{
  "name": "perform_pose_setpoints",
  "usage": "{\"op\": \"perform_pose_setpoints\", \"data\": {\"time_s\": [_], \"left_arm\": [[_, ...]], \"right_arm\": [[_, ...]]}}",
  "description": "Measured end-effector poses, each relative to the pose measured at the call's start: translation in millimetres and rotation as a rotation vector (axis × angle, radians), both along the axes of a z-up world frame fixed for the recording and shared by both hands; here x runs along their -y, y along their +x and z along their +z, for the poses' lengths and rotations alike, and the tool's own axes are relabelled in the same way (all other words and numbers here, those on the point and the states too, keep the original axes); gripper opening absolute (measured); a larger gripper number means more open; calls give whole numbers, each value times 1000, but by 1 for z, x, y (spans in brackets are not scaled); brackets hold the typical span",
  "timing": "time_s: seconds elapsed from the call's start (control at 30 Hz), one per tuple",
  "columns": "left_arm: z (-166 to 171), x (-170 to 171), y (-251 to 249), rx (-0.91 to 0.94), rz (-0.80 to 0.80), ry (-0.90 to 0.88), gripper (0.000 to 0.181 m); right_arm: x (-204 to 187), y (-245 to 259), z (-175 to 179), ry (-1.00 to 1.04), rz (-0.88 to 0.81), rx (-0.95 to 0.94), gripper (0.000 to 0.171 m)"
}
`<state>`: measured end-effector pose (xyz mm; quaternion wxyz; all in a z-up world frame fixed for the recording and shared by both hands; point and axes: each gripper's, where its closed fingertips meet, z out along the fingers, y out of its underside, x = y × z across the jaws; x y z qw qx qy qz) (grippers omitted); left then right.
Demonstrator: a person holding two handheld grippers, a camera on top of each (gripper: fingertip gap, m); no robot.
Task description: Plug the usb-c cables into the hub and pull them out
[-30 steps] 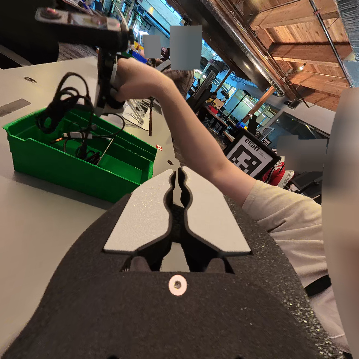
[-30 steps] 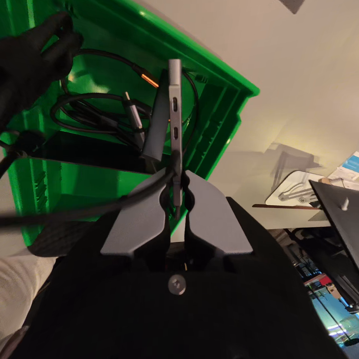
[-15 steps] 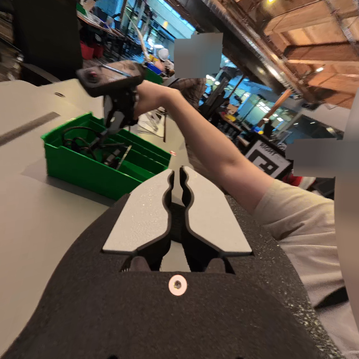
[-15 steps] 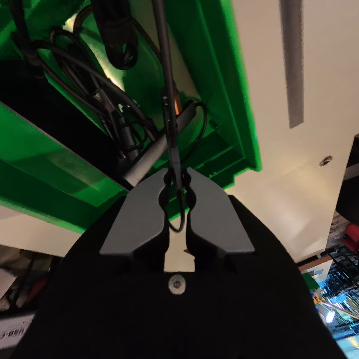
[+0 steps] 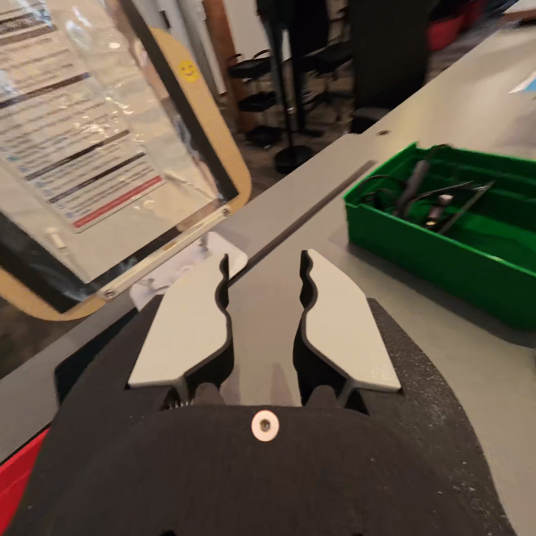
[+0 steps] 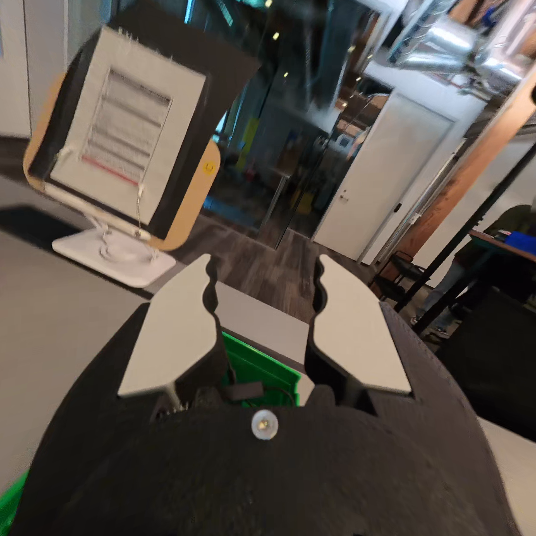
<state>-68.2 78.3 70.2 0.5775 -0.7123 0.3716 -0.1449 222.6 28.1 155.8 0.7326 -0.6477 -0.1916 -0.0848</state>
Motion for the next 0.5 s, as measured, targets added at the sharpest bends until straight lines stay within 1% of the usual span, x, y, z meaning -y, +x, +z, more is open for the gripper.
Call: {"op": "perform_pose_setpoints", "data": {"time_s": [0.07,0.1,0.13,0.17,0.2,0.3,0.37,0.5], "left_arm": [[-3,-11,-8,-26,98,32,62],[-3,-15,-12,-35,149,50,67],[-2,-19,-17,-45,191,73,69],[-1,-22,-20,-53,228,94,72],[0,-24,-24,-59,258,112,74],[-1,-27,-28,-67,295,126,76],[-5,-30,-31,-86,314,122,77],[-7,-33,-37,-126,352,135,78]], "right_arm": [[5,-2,-8,43,-2,-76,62],[3,0,-11,91,-9,-62,57],[-3,9,-14,91,-57,-60,57],[-10,18,-22,44,-105,-59,58],[-13,24,-27,18,-132,-44,61],[-13,39,-28,36,-208,-11,59],[-12,47,-33,9,-225,-9,58],[-10,69,-56,-119,-305,39,58]]}}
